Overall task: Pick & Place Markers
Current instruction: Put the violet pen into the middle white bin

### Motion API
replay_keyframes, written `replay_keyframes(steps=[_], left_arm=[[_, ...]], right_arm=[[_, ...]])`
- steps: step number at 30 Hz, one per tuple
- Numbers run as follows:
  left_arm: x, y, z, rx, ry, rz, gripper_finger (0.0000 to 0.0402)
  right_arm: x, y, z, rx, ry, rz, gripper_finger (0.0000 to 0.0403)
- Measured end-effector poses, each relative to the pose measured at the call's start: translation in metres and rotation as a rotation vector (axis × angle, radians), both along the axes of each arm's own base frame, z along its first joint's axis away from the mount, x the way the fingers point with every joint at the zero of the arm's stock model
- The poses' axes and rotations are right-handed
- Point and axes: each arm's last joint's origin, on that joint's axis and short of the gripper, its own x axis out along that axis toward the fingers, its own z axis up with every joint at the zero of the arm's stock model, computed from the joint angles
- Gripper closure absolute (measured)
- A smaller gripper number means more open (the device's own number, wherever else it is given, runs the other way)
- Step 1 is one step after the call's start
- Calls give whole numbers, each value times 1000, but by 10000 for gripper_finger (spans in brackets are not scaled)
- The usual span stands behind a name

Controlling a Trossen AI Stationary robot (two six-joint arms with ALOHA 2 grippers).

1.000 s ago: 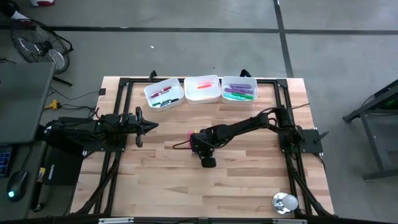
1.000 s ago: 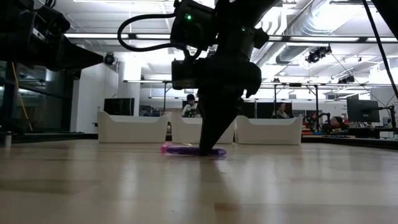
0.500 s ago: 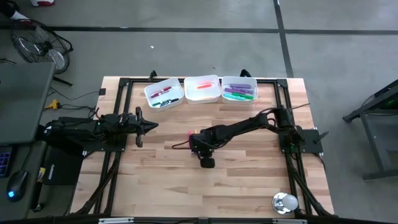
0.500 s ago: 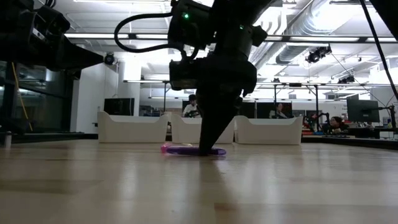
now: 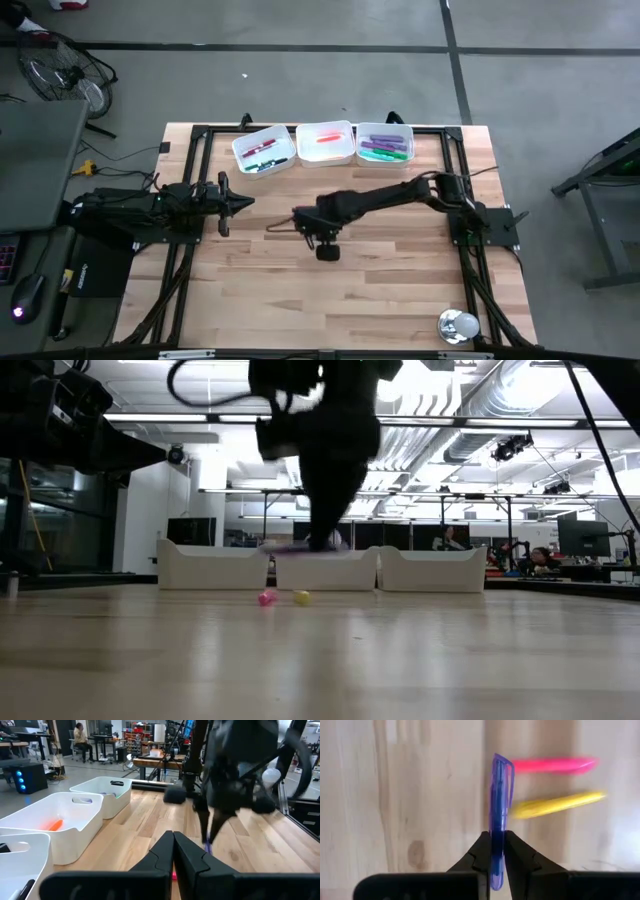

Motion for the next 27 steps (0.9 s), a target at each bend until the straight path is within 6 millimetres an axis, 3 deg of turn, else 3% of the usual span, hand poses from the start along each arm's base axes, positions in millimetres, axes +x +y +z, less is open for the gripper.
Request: replay_keyframes(steps=[4, 10, 20, 27], left_arm=[[0, 0, 0, 0, 0, 0, 394], [0, 0, 0, 0, 0, 0, 394], [0, 0, 0, 0, 0, 0, 394], [0, 0, 0, 0, 0, 0, 394]], right_arm=[[4, -22, 28, -82, -6, -31, 380], [6, -80, 57, -132, -47, -49, 380], [-19, -196, 59, -202, -25, -91, 380], [-42, -253, 60, -206, -43, -76, 380]])
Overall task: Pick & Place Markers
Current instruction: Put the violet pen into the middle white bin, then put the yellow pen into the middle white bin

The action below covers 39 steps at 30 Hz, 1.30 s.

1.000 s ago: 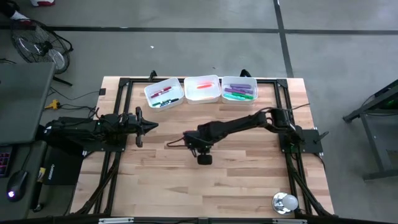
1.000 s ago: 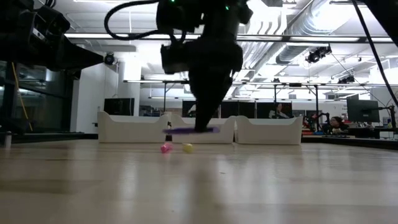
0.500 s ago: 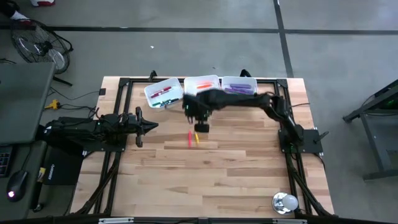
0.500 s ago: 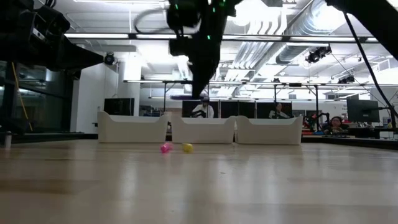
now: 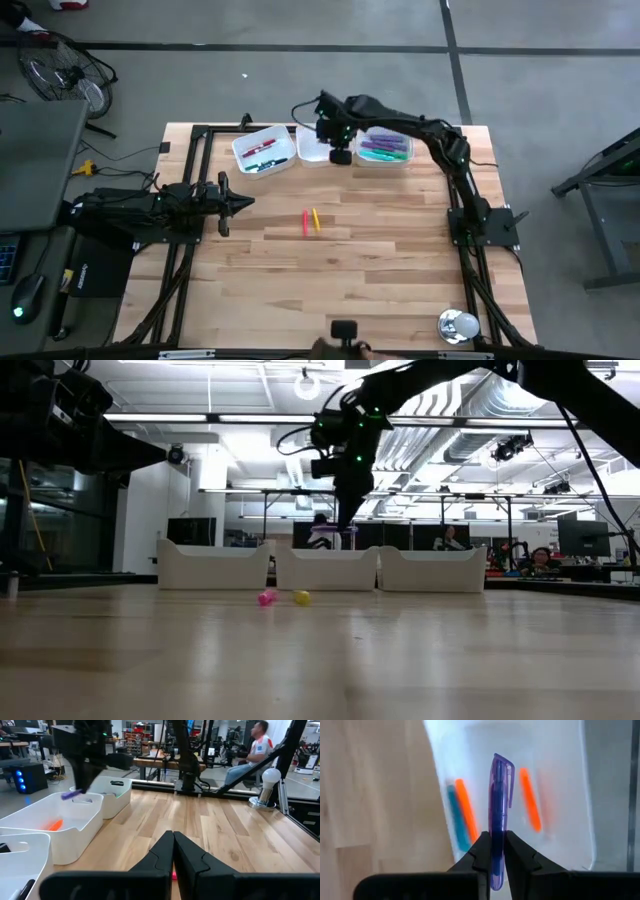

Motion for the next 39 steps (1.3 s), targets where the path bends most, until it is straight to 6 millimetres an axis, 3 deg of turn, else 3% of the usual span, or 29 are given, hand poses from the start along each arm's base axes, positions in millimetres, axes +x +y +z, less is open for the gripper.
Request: replay_keyframes(steps=[6, 13, 21, 27, 39], left_arm=[[0, 0, 0, 0, 0, 0, 394], [0, 0, 0, 0, 0, 0, 394], [0, 0, 0, 0, 0, 0, 394], [0, 0, 0, 0, 0, 0, 394], [0, 0, 0, 0, 0, 0, 394]], right_arm=[[-10, -29, -1, 25, -98, 133, 380], [-19, -47, -30, 11, -132, 142, 380], [-26, -44, -53, 36, -78, 164, 374], [-22, -40, -54, 27, -85, 173, 331], [-11, -23, -54, -21, -44, 162, 326]])
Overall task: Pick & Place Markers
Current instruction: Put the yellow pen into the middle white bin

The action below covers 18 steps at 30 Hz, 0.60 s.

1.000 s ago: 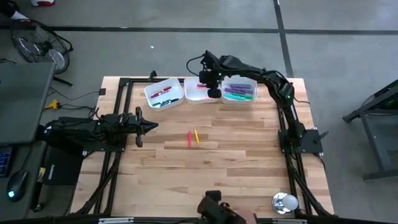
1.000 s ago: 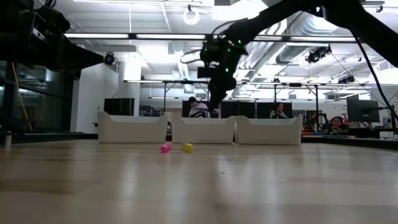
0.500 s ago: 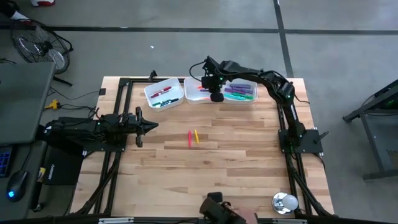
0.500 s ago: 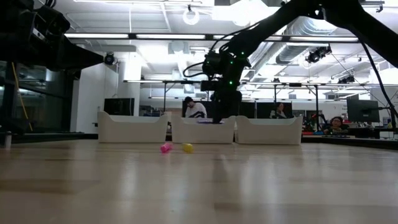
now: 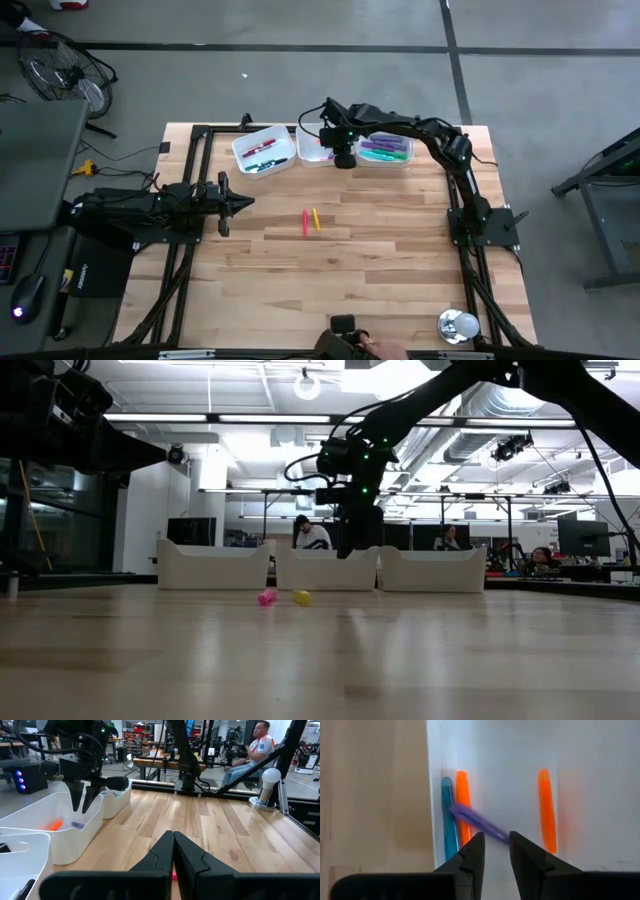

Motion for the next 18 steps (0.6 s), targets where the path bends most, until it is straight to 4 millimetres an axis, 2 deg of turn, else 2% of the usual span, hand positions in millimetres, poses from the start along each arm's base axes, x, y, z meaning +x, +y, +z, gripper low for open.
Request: replay_keyframes(steps=[8, 18], left_arm=[[0, 0, 0, 0, 0, 0, 394], [0, 0, 0, 0, 3, 0, 394]], right_arm=[[5, 12, 10, 20, -29, -197, 294], [16, 38, 49, 126, -136, -756, 251]])
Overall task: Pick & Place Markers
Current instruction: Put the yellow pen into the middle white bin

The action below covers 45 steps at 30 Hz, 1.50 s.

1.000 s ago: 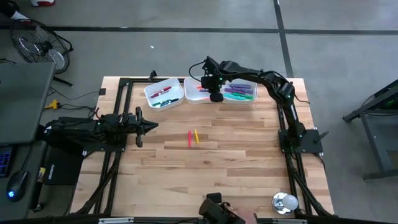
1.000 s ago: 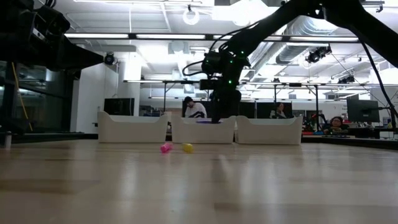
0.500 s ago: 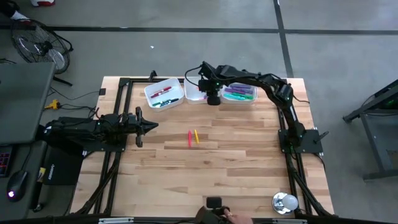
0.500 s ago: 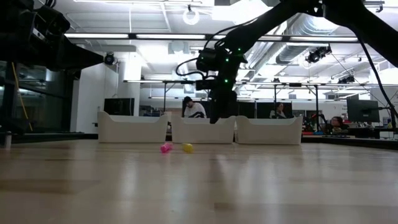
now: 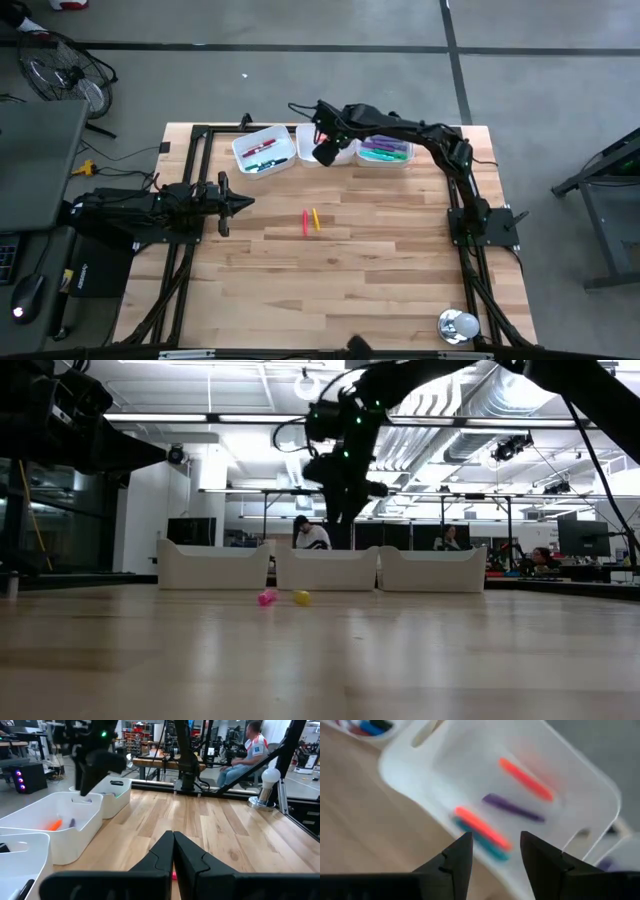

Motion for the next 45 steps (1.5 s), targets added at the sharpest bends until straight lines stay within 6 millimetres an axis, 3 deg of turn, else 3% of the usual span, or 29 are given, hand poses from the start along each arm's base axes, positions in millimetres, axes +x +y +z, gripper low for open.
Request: replay_keyframes(steps=[5, 9, 25, 30, 39, 45], left_arm=[[0, 0, 0, 0, 0, 0, 394], [0, 0, 0, 0, 0, 0, 394], [0, 0, 0, 0, 1, 1, 394], [0, 0, 0, 0, 1, 1, 394], [0, 0, 0, 0, 1, 1, 394], [0, 0, 0, 0, 1, 1, 394]], right_arm=[[10, 24, 10, 167, -103, -197, 238], [19, 49, 9, 263, -135, -250, 231], [37, 144, 4, 182, -83, -281, 228], [43, 158, -2, 180, -101, -277, 228], [57, 167, -51, 241, 6, -297, 228], [64, 174, -72, 284, 34, -276, 228]])
